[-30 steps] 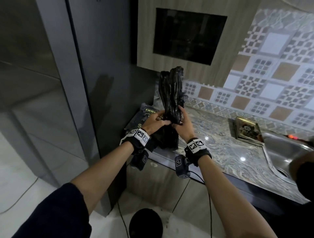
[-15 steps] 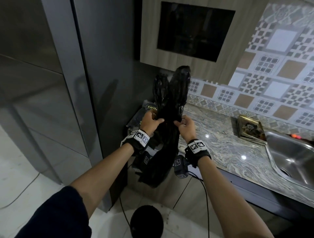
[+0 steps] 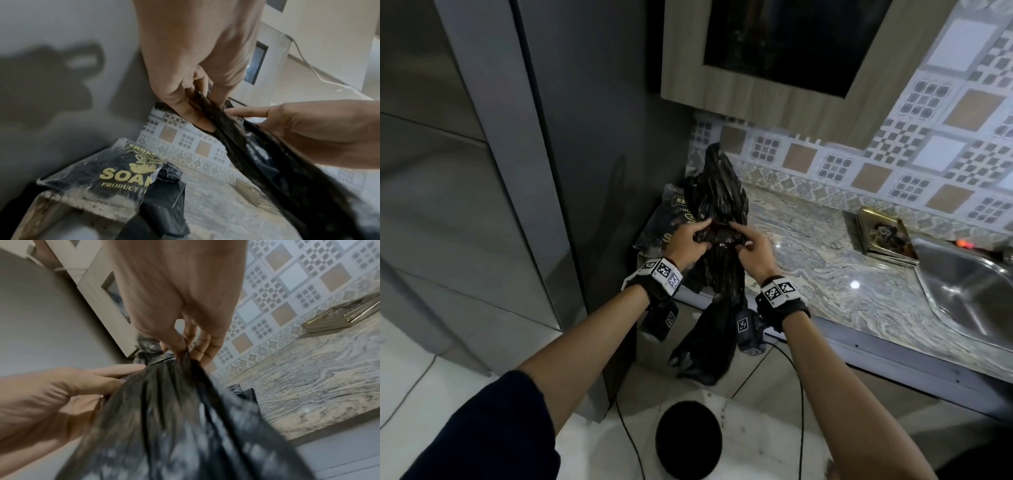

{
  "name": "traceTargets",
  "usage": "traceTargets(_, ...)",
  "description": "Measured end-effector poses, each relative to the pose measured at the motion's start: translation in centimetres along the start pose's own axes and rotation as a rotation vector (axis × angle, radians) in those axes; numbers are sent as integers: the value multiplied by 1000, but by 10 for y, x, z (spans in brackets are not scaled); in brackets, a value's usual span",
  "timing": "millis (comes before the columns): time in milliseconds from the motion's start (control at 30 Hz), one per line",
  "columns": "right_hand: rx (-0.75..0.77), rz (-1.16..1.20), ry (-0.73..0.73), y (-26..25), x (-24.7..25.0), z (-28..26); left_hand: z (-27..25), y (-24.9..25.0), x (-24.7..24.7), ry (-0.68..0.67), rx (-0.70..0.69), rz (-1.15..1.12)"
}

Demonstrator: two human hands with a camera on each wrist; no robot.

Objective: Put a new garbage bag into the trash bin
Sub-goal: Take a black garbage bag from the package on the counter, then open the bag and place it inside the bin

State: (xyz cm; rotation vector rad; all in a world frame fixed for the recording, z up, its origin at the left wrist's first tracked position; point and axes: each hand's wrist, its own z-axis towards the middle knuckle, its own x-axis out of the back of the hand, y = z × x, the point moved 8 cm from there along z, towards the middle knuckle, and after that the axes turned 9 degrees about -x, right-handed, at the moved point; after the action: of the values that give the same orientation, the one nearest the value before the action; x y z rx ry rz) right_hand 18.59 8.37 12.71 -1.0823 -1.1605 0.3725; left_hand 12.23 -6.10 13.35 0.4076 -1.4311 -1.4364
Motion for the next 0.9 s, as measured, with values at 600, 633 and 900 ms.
traceTargets(600, -271, -185, -1, 250, -111, -43, -91, -240, -147, -97, 353, -102)
traceTargets(633, -284, -194, 6, 275, -120, -50, -103, -258, -164, -105, 366, -123)
traceTargets(900, -345, -129, 27, 453, -198, -80, -179, -411, -269, -163, 506, -110)
